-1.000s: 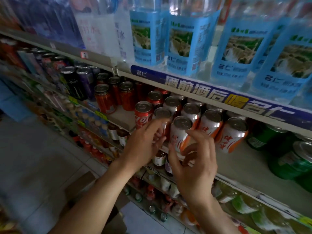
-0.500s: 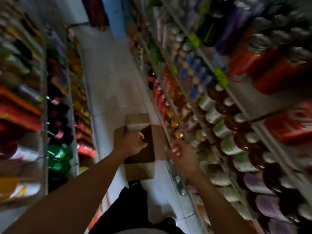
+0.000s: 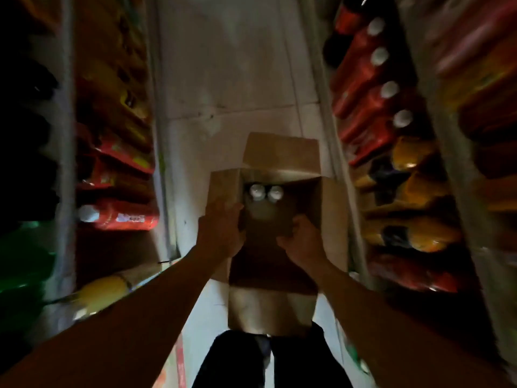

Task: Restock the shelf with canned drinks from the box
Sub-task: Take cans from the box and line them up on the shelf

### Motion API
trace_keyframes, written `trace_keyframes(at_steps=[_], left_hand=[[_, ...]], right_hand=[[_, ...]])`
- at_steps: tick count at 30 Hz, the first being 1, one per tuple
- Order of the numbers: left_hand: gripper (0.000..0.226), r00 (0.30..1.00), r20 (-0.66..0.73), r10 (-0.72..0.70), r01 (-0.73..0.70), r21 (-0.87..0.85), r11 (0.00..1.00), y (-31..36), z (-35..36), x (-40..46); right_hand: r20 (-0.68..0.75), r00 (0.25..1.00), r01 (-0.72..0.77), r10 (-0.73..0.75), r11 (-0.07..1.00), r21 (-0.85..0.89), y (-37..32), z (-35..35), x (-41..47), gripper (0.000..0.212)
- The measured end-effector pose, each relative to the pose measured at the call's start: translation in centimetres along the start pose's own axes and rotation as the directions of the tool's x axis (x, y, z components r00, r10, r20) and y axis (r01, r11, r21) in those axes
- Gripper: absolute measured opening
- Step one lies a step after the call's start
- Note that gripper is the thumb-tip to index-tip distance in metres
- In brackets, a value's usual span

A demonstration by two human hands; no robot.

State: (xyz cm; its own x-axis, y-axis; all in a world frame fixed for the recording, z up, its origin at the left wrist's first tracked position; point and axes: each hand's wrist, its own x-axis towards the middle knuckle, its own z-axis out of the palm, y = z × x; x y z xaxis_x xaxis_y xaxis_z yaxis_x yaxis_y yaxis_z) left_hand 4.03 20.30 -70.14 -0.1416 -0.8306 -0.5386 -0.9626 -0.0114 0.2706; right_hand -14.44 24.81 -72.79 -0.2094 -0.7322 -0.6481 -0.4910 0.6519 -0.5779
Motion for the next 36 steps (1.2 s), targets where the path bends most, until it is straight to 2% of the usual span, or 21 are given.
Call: trace_keyframes(at_steps=[3, 5, 6, 8, 10, 13, 18, 20, 22, 24, 26, 28, 29, 31, 33, 36], left_hand=[[0.08, 0.998, -0.035, 0.051, -0.051, 0.0, 0.999, -3.5, 7.2, 6.5], [0.081, 0.993, -0.049, 0.112, -0.113, -0.035, 0.993, -5.1, 10.5, 9.3], [0.074, 0.991, -0.058, 0.117, -0.123, -0.121, 0.985, -5.7, 12.0, 10.1], [0.054, 0.977, -0.163, 0.134, -0.183, -0.337, 0.923, -6.3, 14.6, 11.0], [0.053, 0.952, -0.283, 0.119, -0.234, -0.42, 0.877, -6.5, 15.9, 11.4], [0.057, 0.938, -0.328, 0.116, -0.251, -0.408, 0.878, -6.6, 16.6, 11.8], [0.053, 0.939, -0.331, 0.095, -0.227, -0.386, 0.894, -6.6, 16.6, 12.0], [0.053, 0.939, -0.333, 0.089, -0.213, -0.356, 0.91, -6.6, 16.6, 11.8], [0.055, 0.959, -0.271, 0.084, -0.177, -0.339, 0.924, -6.8, 16.4, 12.0], [0.075, 0.991, -0.113, 0.065, -0.092, -0.257, 0.962, -6.9, 15.3, 11.7], [0.107, 0.997, -0.004, 0.071, -0.071, -0.161, 0.984, -6.3, 13.2, 10.5], [0.127, 0.981, 0.008, 0.196, -0.189, -0.235, 0.954, -3.3, 9.3, 7.7], [0.13, 0.957, -0.004, 0.289, -0.275, -0.323, 0.906, -1.2, 7.1, 6.2], [0.117, 0.91, -0.022, 0.413, -0.349, -0.578, 0.738, 3.1, 2.2, 2.3], [0.091, 0.899, -0.06, 0.434, -0.344, -0.708, 0.616, 7.1, -3.1, -1.8], [0.063, 0.888, -0.111, 0.447, -0.396, -0.678, 0.62, 13.5, -12.1, -9.0]], right_hand=[[-0.052, 0.998, 0.039, -0.042, 0.998, -0.056, 3.2, 5.1, 9.7, 0.051], [-0.09, 0.995, 0.039, -0.041, 0.999, -0.024, 4.3, 6.8, 15.0, 0.06], [-0.098, 0.995, 0.019, -0.021, 0.999, -0.029, 5.1, 7.8, 17.5, 0.069], [-0.1, 0.995, 0.006, -0.011, 0.999, -0.047, 6.5, 9.6, 22.1, 0.078], [-0.041, 0.999, -0.029, 0.026, 0.998, -0.061, 7.9, 11.4, 25.6, 0.067], [-0.015, 0.999, -0.041, 0.04, 0.998, -0.049, 9.2, 13.6, 28.5, 0.052], [-0.238, 0.969, -0.062, 0.068, 0.998, 0.033, 9.7, 14.7, 28.0, 0.056], [-0.251, 0.967, -0.049, 0.052, 0.999, 0.022, 9.4, 14.0, 26.3, 0.056], [-0.265, 0.964, -0.028, 0.028, 1.0, 0.003, 8.5, 12.3, 23.2, 0.051], [-0.277, 0.961, 0.015, -0.007, 0.999, 0.029, 6.8, 9.4, 18.9, 0.053], [-0.243, 0.97, 0.046, -0.01, 0.989, 0.143, 4.7, 6.2, 14.2, 0.044], [-0.197, 0.98, 0.027, 0.023, 0.968, 0.25, 1.8, 1.7, 8.4, 0.025], [-0.186, 0.982, 0.035, 0.017, 0.962, 0.272, 0.3, -0.5, 5.5, 0.022], [-0.222, 0.975, 0.083, -0.024, 0.962, 0.26, -3.4, -5.3, -1.1, 0.021], [-0.279, 0.96, 0.113, -0.033, 0.954, 0.277, -7.4, -10.4, -8.1, 0.02], [-0.329, 0.943, 0.14, -0.047, 0.954, 0.265, -12.5, -17.9, -18.1, 0.04]])
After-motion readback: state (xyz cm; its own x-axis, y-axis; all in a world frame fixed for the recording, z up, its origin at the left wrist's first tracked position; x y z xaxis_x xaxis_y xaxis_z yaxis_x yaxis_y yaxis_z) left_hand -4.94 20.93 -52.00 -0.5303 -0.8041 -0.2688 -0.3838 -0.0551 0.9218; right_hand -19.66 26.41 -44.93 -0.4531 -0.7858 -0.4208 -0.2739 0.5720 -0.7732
